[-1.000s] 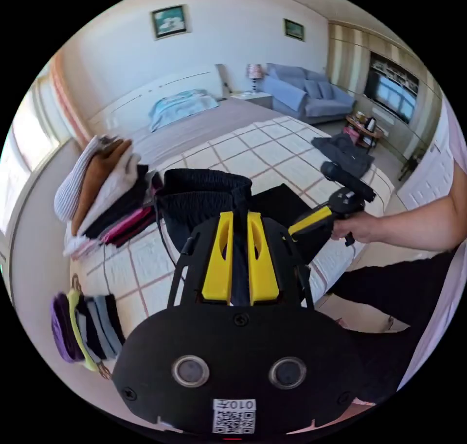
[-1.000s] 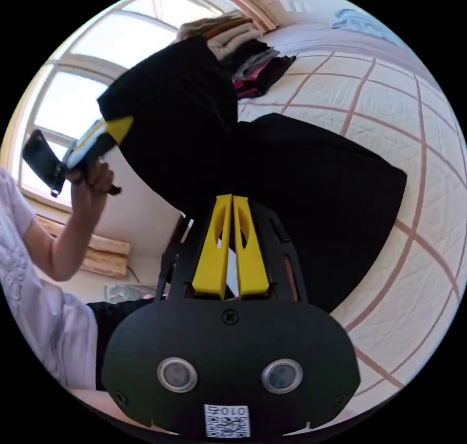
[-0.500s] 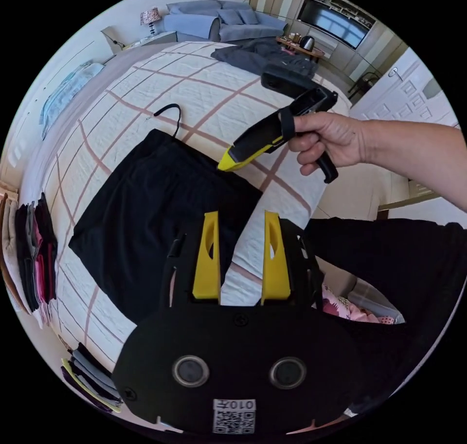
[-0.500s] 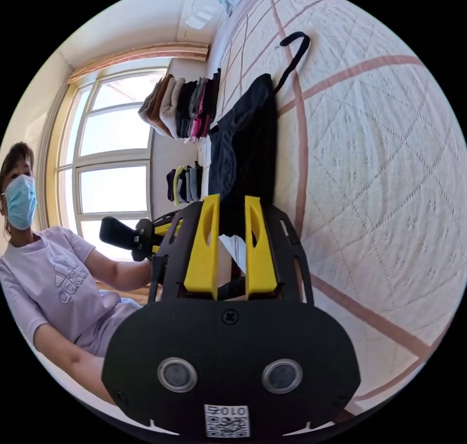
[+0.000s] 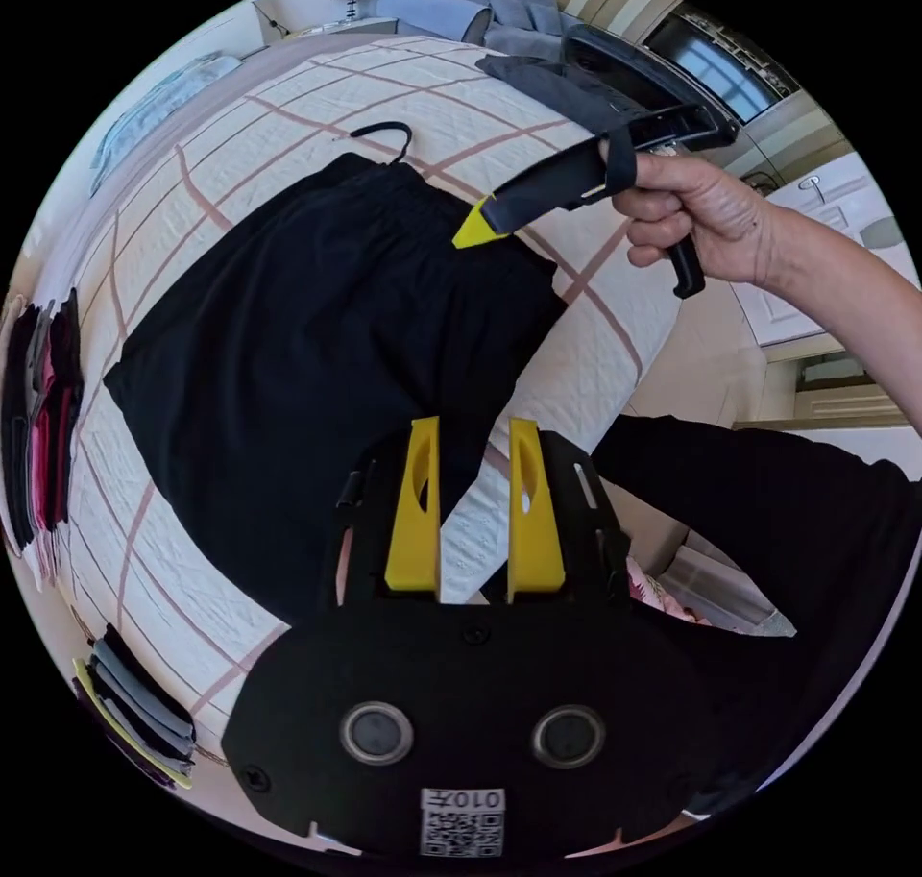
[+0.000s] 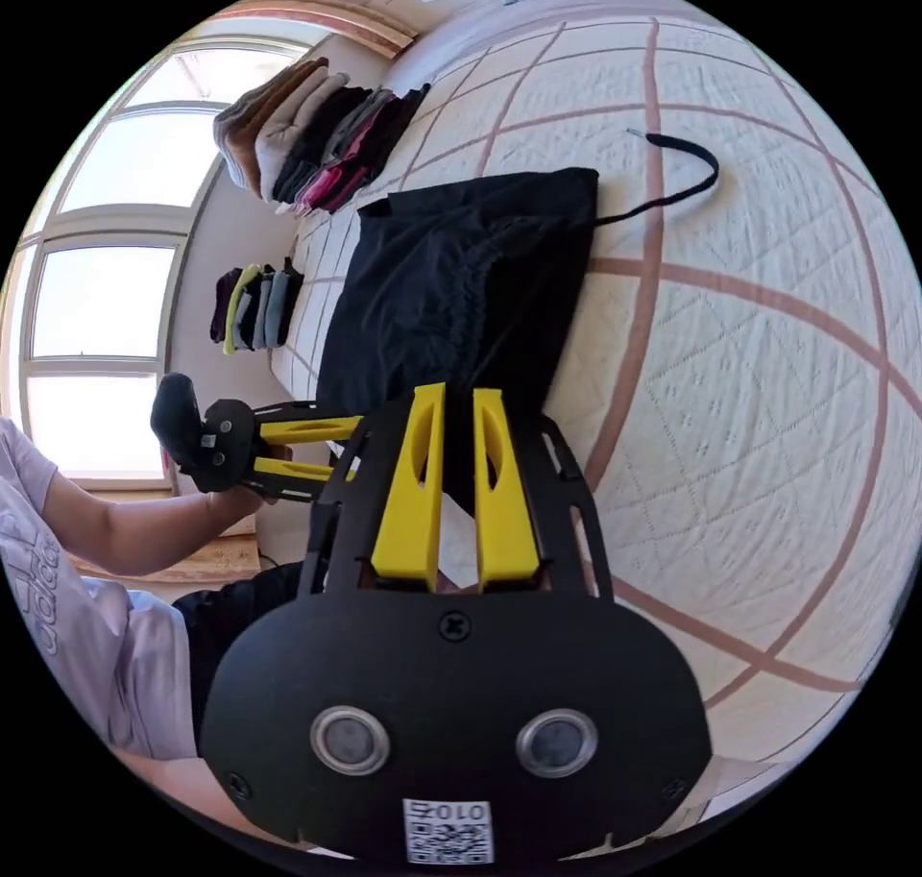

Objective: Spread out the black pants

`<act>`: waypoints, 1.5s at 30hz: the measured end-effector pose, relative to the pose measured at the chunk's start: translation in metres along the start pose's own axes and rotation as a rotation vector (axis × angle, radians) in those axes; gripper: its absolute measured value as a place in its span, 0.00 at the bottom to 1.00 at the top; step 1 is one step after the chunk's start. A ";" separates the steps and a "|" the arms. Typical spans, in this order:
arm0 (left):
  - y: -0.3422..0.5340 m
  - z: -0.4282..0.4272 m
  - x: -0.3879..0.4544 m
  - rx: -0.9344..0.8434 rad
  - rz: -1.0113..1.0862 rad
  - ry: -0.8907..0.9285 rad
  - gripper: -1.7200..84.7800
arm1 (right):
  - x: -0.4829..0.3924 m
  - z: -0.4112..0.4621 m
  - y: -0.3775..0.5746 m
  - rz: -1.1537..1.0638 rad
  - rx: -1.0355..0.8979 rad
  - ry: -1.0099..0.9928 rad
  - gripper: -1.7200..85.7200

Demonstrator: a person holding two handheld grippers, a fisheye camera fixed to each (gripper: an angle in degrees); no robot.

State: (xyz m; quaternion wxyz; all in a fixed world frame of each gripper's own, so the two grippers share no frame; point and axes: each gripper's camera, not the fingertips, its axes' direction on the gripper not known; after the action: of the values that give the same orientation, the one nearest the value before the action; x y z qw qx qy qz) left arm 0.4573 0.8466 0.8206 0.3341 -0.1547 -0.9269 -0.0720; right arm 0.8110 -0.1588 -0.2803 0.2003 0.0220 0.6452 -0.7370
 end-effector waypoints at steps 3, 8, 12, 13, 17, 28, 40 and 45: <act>0.015 -0.002 0.001 -0.005 -0.034 0.023 0.14 | 0.025 0.003 0.015 0.089 -0.014 -0.075 0.12; 0.021 -0.027 0.041 0.104 0.092 -0.126 0.15 | 0.050 -0.002 0.062 0.199 0.022 -0.203 0.16; 0.013 -0.005 0.083 0.111 0.253 -0.247 0.16 | 0.046 0.023 0.065 0.195 -0.066 -0.200 0.16; 0.014 0.002 0.092 0.123 0.286 -0.266 0.16 | 0.045 0.030 0.063 0.193 -0.078 -0.189 0.16; 0.018 0.021 0.107 0.110 0.340 -0.288 0.16 | 0.049 0.034 0.061 0.196 -0.061 -0.220 0.11; 0.058 0.023 0.098 0.107 0.173 -0.454 0.10 | 0.046 0.021 0.052 0.180 -0.081 -0.350 0.11; 0.120 -0.001 0.037 0.123 0.147 -0.402 0.09 | 0.067 0.056 0.029 0.333 -0.094 -0.487 0.18; 0.162 -0.018 -0.017 0.152 -0.006 -0.213 0.11 | 0.052 0.063 0.017 0.311 -0.207 -0.289 0.11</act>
State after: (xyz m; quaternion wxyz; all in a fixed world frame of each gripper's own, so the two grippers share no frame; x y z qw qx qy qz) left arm 0.5347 0.9906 0.8285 0.2442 -0.1331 -0.9604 0.0145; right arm 0.7828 -0.2350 -0.3014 0.4029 -0.0052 0.6708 -0.6227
